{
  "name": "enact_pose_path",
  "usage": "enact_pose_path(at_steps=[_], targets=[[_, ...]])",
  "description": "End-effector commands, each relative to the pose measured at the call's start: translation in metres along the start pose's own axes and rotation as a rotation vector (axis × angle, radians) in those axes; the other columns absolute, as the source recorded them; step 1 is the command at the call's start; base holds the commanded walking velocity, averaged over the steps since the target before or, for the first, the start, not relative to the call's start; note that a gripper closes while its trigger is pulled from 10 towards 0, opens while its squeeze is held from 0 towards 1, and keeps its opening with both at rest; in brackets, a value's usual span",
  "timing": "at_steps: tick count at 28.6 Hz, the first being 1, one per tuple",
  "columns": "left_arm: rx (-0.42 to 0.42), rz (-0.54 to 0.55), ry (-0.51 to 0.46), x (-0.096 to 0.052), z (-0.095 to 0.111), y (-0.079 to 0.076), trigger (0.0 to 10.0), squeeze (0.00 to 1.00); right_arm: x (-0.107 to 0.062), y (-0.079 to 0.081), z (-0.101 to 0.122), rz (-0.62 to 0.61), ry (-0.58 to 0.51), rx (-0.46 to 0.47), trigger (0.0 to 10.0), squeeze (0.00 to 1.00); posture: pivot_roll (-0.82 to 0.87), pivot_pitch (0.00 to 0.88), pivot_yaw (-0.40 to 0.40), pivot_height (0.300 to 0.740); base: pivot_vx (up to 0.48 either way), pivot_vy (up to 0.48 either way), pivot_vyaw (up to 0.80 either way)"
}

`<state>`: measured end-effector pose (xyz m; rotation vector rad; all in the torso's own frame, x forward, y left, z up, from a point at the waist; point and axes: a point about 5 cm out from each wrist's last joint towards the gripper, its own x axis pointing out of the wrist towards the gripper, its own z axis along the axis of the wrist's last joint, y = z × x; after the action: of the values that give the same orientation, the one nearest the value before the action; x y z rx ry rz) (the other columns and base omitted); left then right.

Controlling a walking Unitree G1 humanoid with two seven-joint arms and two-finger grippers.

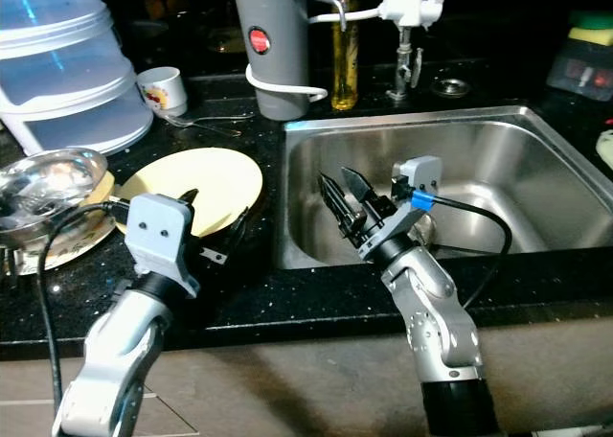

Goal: Kitchen organization

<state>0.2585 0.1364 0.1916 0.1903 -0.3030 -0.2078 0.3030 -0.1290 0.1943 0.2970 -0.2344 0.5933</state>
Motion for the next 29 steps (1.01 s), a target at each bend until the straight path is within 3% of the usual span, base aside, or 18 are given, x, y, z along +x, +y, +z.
enact_pose_path(at_steps=[1, 13, 17, 19, 21, 22, 29], targets=[[0.032, 0.02, -0.018, 0.001, 0.003, 0.006, 10.0, 0.0, 0.003, 0.002, -0.001, 0.014, -0.004, -0.009, 10.0, 0.0, -0.01, 0.0, -0.01, 0.74, 0.0, 0.0, 0.8], [0.083, -0.013, -0.015, 0.005, 0.0, 0.002, 10.0, 0.0, 0.003, 0.003, 0.002, 0.032, -0.022, -0.018, 10.0, 0.0, -0.02, 0.0, -0.001, 0.74, 0.0, 0.0, 0.8], [0.174, -0.072, -0.021, 0.007, 0.001, 0.001, 10.0, 0.0, 0.003, 0.004, 0.004, 0.043, -0.034, -0.019, 10.0, 0.0, -0.02, 0.0, 0.002, 0.74, 0.0, 0.0, 0.8], [0.174, -0.072, -0.021, 0.007, 0.001, 0.001, 10.0, 0.0, 0.003, 0.004, 0.004, 0.043, -0.034, -0.019, 10.0, 0.0, -0.02, 0.0, 0.002, 0.74, 0.0, 0.0, 0.8], [0.263, -0.108, -0.023, 0.008, 0.002, 0.006, 10.0, 0.0, 0.004, 0.006, 0.009, 0.067, -0.048, -0.013, 10.0, 0.0, -0.02, 0.0, 0.003, 0.74, 0.0, 0.0, 0.66], [0.263, -0.108, -0.023, 0.008, 0.002, 0.006, 10.0, 0.0, 0.004, 0.006, 0.009, 0.067, -0.048, -0.013, 10.0, 0.0, -0.02, 0.0, 0.003, 0.74, 0.0, 0.0, 0.52], [0.375, -0.164, -0.015, 0.011, 0.001, 0.012, 10.0, 0.0, 0.005, 0.009, 0.015, 0.099, -0.07, 0.022, 10.0, 0.0, -0.02, 0.0, 0.006, 0.74, 0.0, 0.0, 0.0]])
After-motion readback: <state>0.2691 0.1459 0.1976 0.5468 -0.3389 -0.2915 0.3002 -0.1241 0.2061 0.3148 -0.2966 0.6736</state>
